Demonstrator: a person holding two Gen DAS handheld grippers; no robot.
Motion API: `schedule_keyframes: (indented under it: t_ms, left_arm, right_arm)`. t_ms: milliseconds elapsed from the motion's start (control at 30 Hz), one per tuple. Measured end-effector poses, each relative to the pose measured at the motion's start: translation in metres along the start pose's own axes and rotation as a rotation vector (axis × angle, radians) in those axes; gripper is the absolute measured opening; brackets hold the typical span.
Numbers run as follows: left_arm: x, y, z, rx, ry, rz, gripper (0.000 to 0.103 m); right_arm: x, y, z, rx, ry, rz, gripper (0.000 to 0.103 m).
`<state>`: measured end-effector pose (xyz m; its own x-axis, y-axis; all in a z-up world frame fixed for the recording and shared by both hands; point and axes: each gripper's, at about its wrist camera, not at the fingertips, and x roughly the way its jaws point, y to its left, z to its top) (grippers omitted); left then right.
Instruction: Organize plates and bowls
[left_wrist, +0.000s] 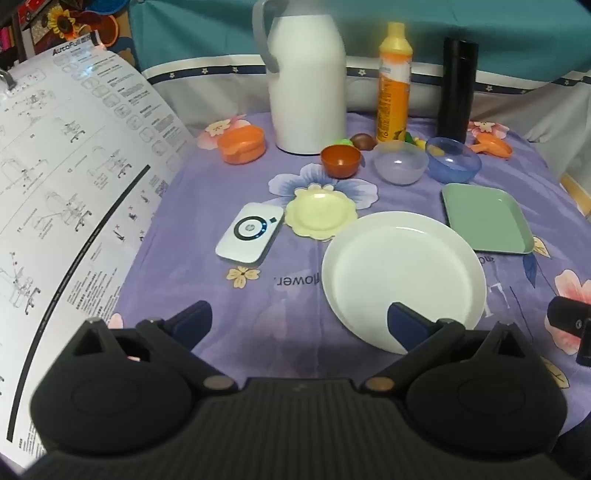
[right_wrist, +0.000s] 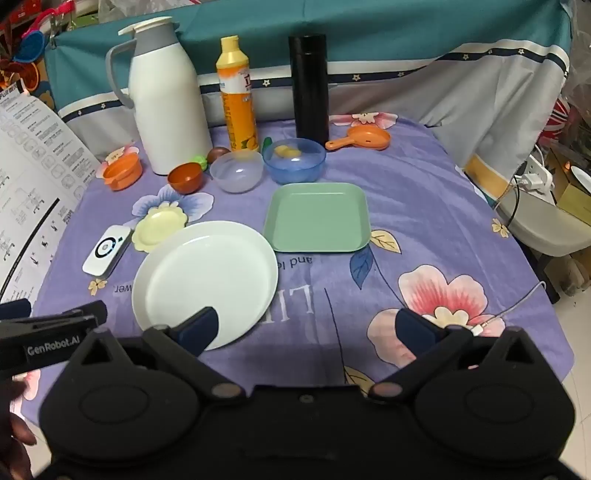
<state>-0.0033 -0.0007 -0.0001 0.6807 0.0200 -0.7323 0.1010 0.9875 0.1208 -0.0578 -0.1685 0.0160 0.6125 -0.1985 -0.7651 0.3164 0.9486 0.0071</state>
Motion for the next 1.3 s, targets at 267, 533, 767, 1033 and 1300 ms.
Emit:
schedule_keyframes:
  t_ms: [267, 533, 767, 1033, 1300]
  left_arm:
    - [0.004, 0.003, 0.0, -0.002, 0.014, -0.032, 0.103]
    - [-0.003, 0.0, 0.002, -0.001, -0.006, -0.037, 0.103]
    - [-0.004, 0.002, 0.004, -0.006, -0.007, -0.04, 0.103]
    - [-0.003, 0.004, 0.008, -0.012, -0.007, -0.042, 0.103]
    - [-0.001, 0.006, 0.011, -0.027, -0.009, -0.044, 0.103]
  right_arm:
    - [-0.004, 0.002, 0.005, 0.006, -0.009, 0.0, 0.103]
    - [0.001, -0.001, -0.005, 0.005, 0.003, -0.001, 0.103]
    - [0.0, 0.0, -0.001, 0.004, 0.006, -0.007, 0.103]
    - [0.001, 0.001, 0.001, -0.005, 0.009, -0.009, 0.103]
    - [0.001, 0.001, 0.001, -0.002, 0.007, -0.011, 0.103]
